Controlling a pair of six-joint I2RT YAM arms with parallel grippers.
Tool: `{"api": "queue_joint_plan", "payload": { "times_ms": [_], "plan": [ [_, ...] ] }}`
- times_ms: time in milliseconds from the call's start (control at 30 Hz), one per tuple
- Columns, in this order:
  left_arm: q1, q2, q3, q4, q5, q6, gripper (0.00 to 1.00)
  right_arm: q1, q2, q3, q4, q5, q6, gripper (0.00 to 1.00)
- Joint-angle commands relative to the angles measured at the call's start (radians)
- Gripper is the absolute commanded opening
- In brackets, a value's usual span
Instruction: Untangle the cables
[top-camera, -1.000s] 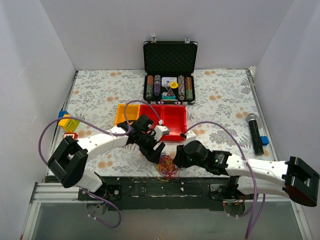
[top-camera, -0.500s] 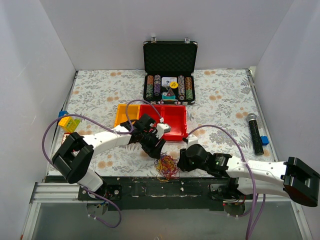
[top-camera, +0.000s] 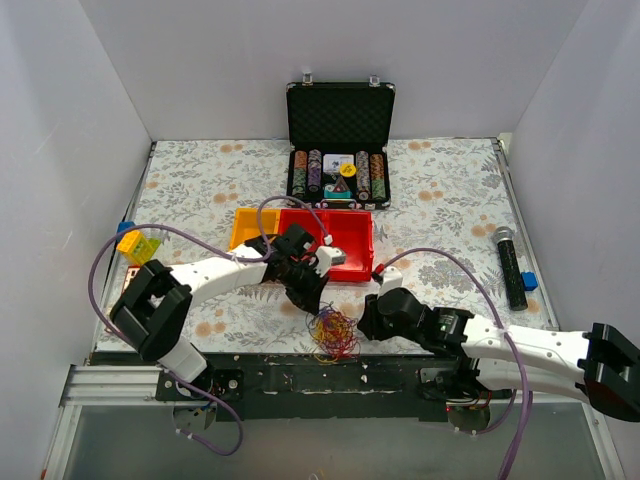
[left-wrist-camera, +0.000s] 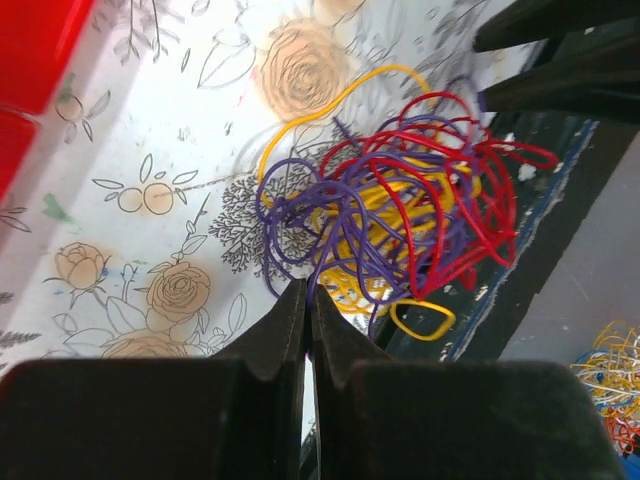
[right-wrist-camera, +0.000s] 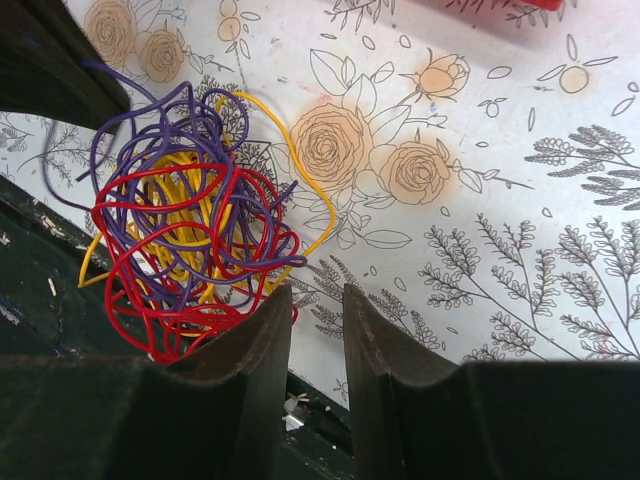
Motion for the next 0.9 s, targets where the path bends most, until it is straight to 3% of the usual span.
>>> {"api": "queue_joint_plan", "payload": {
  "times_ms": [0,167,267,433,533,867],
  "plan": [
    [-0.003,-0.133,0.108,-0.094,0.026,-0.002,0.00,0.006,-0.036,0.036,-0.043,0.066,-0.011,0.34],
    [-0.003,-0.185,0.157,-0.188,0.041,0.002,0.00,0.006,-0.042,0.135,-0.090,0.118,-0.074,0.39],
    [-0.003,-0.204,0.178,-0.231,0.034,0.025,0.00,0.006,-0.053,0.206,-0.102,0.129,-0.137,0.69],
    [-0.003,-0.247,0.208,-0.280,0.041,0.056,0.00,0.018,-0.136,0.209,0.073,0.138,-0.267,0.86],
    [-0.003,-0.294,0.214,-0.277,0.044,0.078,0.00,0.037,-0.136,0.177,0.230,0.098,-0.352,0.88],
    [-0.003,-0.319,0.277,-0.323,0.043,0.085,0.00,0.124,0.062,0.157,0.463,0.145,-0.450,0.84]
  ]
}}
